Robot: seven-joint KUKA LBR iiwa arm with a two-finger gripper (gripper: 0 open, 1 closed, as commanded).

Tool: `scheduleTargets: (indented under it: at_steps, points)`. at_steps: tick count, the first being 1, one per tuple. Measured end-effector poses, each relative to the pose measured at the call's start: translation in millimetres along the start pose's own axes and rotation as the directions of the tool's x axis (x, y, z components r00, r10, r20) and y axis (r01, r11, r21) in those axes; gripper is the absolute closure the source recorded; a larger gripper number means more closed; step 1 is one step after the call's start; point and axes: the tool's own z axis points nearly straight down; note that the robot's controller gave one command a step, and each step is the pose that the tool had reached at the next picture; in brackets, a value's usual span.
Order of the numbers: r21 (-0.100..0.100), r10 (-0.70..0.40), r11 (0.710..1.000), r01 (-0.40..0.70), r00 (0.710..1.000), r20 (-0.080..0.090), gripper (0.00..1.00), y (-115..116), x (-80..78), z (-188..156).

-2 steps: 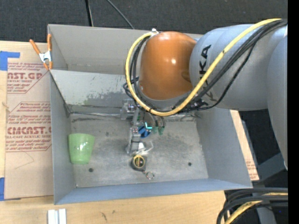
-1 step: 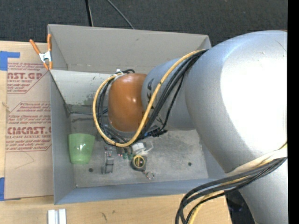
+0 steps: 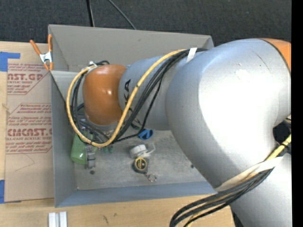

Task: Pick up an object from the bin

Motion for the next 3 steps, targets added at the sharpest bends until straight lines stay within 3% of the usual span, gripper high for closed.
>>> scheduleTargets:
  at_steps: [1,2,3]
  points:
    - [0.003,0.005,1.0,-0.004,1.0,-0.002,1.0,-4,0.1,0]
    - [0.002,-0.03,1.0,0.03,1.0,-0.003,1.0,-3,38.9,0]
    - [0.0,-0.217,0.976,0.217,0.976,0.006,1.0,6,47.3,-147]
